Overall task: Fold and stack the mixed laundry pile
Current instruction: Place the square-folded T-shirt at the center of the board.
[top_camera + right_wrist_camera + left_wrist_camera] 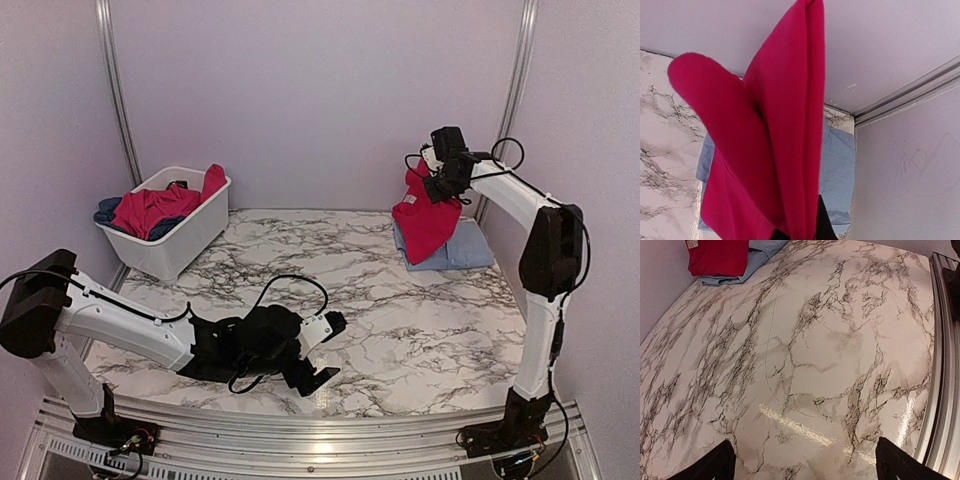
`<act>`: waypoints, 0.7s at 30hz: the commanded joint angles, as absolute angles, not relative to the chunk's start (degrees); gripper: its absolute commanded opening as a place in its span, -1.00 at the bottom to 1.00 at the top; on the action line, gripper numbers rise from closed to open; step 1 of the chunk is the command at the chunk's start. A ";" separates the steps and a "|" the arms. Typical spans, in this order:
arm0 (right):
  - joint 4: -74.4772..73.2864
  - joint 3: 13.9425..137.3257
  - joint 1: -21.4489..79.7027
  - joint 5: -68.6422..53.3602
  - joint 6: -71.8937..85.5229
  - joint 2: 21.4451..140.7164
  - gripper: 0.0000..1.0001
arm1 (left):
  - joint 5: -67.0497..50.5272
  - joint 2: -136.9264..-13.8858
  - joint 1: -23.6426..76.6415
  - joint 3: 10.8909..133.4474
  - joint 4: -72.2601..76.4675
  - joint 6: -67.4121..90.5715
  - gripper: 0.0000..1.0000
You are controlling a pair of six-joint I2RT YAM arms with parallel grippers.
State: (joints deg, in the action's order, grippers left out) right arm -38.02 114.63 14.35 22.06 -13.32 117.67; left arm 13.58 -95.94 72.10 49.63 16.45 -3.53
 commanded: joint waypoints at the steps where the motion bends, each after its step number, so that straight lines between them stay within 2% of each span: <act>1: -33.86 112.87 11.34 21.04 -13.38 120.03 -1.00 | 14.15 -95.93 71.59 49.63 17.75 -4.38 0.98; 21: -23.22 110.71 3.16 21.88 -17.53 126.84 -1.00 | 13.82 -97.99 70.76 52.57 14.94 -5.10 0.98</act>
State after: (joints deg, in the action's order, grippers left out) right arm -29.10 110.85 3.92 20.53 -16.32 124.66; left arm 13.56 -97.47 71.26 50.78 16.27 -4.36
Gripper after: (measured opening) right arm 0.020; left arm 0.989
